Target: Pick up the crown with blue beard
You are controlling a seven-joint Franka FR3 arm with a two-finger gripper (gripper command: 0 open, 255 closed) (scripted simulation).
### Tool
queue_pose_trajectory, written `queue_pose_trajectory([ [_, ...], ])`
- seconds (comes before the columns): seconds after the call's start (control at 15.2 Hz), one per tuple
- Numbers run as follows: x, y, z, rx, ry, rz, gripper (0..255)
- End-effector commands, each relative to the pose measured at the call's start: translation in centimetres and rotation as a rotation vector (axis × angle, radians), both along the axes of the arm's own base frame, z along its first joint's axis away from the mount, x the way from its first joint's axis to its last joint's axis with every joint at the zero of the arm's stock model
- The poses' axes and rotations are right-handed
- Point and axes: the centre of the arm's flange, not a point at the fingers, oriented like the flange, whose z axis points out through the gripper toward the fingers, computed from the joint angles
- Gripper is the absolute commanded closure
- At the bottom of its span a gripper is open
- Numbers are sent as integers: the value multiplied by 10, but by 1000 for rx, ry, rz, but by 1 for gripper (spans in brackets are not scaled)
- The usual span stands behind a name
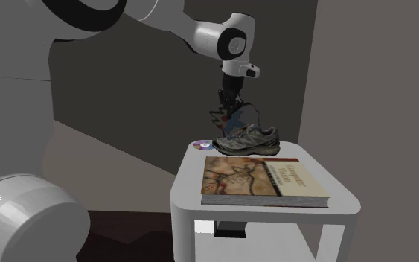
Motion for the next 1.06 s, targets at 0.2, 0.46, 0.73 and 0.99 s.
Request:
queue_pose_trajectory([
  [0.2, -1, -1, 22, -1, 3, -2, 255],
  [0.46, -1, -1, 43, -1, 3, -2, 255],
  [0.73, -1, -1, 64, -1, 3, -2, 255],
  [0.99, -1, -1, 76, -1, 3, -2, 255],
])
